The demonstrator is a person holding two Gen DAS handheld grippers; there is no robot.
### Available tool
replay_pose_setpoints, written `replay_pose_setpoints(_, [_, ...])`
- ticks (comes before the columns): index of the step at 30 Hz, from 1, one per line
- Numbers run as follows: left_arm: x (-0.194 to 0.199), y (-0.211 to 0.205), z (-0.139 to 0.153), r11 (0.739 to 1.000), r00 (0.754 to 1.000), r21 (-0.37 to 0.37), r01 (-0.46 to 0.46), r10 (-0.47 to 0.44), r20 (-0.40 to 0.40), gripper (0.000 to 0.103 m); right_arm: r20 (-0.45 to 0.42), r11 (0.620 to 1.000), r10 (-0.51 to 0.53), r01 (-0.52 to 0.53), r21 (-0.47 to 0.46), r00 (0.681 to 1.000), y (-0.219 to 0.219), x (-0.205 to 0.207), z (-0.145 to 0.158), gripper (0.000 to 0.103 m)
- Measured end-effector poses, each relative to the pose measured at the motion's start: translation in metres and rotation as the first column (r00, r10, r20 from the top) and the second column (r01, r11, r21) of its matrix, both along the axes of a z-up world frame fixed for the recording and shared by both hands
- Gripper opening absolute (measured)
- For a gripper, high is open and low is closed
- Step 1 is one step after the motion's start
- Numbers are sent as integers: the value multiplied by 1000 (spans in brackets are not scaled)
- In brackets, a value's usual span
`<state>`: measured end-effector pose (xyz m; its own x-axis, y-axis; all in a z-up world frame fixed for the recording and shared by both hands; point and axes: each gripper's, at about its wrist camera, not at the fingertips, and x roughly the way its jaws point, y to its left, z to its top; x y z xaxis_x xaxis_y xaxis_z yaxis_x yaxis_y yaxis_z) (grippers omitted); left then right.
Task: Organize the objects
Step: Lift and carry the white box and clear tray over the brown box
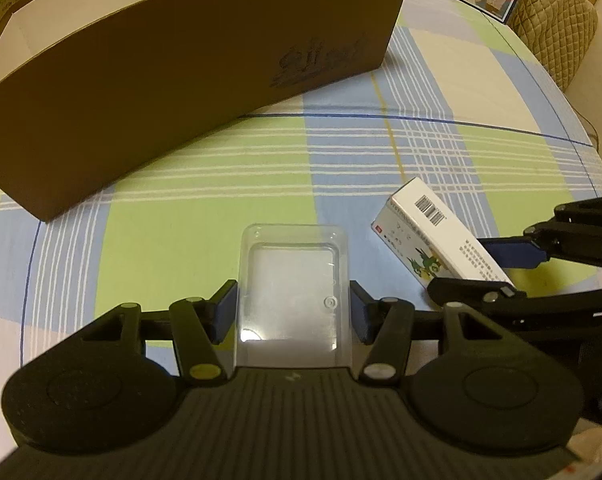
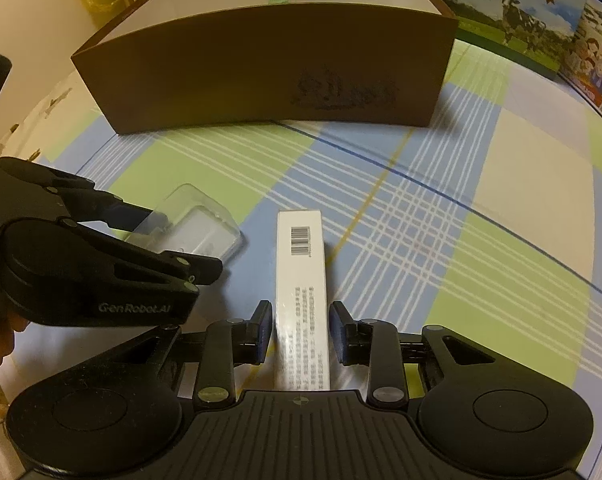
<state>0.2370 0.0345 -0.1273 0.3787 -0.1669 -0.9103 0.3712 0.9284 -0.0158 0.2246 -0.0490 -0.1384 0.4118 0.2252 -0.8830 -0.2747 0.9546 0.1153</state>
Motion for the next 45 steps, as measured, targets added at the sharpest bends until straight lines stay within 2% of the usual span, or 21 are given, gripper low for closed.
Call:
replay_pose_setpoints(8, [0,-1,0,1000,1000,5,7,-7,9,53,-10,1000,14,-14,-16,1000,3,6,-8,28])
replay_pose_setpoints(10, [0,-1,-1,1000,1000,7,9,-9,11,53,-4,1000,21,-21,-15,1000,4,5,-8,23])
replay_pose_setpoints(26, [-6,3,8,1000,1000,-12,11,-11,17,53,-3,999,32,-32,20,999,1,1,-2,22])
replay_pose_setpoints(31, [-7,10,28,999,998,-39,-3,5,60,53,26,999,19,-20,47,999,-4,2,14,22])
replay_pose_setpoints(37, [-4,25,65,995,991,-86,-40,50,123,52,88,996,3,-11,93,996,-10,8,44,22])
replay_pose_setpoints(45, [20,52,116,988,963,-113,-109,133,235,52,196,987,-11,-21,161,981,-18,38,94,22])
